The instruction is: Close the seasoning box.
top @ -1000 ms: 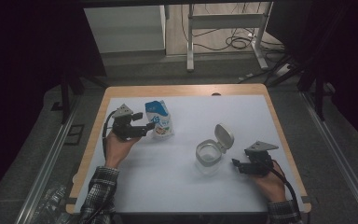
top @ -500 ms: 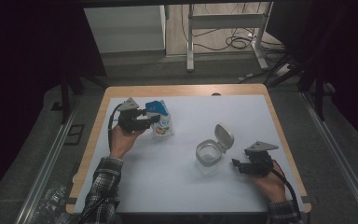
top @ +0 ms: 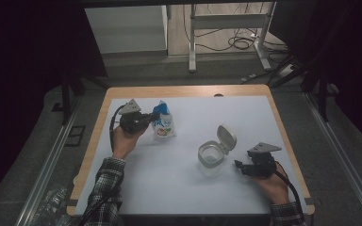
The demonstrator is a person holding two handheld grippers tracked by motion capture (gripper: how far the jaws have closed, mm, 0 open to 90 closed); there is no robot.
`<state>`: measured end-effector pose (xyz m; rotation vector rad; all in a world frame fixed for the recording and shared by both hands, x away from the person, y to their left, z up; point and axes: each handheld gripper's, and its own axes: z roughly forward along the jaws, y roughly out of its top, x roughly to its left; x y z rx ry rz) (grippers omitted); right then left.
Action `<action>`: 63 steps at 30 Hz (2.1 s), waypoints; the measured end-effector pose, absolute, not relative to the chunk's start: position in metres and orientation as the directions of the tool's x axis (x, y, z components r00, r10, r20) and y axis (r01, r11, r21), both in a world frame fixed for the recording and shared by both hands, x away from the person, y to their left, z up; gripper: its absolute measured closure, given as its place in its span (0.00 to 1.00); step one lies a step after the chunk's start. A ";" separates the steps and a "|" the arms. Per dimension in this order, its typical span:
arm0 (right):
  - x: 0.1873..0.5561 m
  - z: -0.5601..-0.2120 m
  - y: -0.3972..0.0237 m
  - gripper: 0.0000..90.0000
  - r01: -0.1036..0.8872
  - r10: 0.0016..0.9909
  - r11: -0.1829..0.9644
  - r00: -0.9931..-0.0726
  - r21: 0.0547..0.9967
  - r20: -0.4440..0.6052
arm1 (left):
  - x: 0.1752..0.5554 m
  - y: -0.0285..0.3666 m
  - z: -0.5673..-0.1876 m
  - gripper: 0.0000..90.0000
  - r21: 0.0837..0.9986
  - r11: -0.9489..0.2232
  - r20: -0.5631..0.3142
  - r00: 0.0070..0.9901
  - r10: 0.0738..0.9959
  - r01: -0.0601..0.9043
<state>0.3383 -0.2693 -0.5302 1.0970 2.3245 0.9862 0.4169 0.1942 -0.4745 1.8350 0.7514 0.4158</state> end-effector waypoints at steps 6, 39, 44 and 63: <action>0.338 -0.530 -0.269 0.34 0.512 0.783 0.448 -0.620 0.733 -0.046 | 0.416 0.193 -0.473 1.00 0.925 -0.232 -0.082 0.755 0.650 0.300; 0.316 -0.524 -0.268 0.34 0.558 0.766 0.430 -0.641 0.710 0.040 | 0.371 0.176 -0.440 1.00 0.901 -0.314 -0.036 0.773 0.634 0.299; 0.305 -0.520 -0.263 0.34 0.553 0.759 0.431 -0.650 0.713 0.046 | 0.362 0.172 -0.435 1.00 0.886 -0.340 -0.035 0.777 0.629 0.315; 0.270 -0.512 -0.228 0.38 0.448 0.637 0.472 -0.769 0.759 0.058 | 0.333 0.159 -0.424 1.00 0.865 -0.382 -0.039 0.801 0.597 0.327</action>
